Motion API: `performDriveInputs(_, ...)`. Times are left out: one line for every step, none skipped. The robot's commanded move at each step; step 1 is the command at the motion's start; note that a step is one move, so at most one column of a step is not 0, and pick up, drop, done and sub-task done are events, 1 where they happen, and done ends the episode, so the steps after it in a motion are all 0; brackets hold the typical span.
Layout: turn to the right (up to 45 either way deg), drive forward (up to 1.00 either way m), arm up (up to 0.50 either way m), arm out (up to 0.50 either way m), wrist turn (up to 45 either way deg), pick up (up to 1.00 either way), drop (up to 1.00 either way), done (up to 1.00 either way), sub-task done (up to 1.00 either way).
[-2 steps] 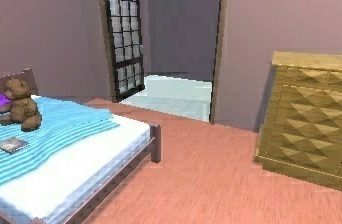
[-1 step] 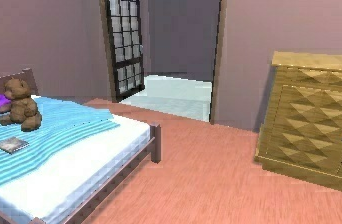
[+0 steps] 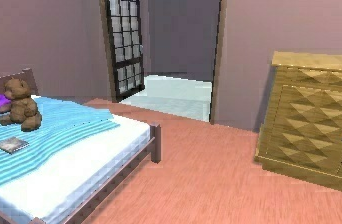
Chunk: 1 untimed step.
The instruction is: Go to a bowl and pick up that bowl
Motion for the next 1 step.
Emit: performDriveInputs(0.0, 0.00, 0.00, 0.00, 6.0, 0.00, 0.00, 0.00, 0.00)
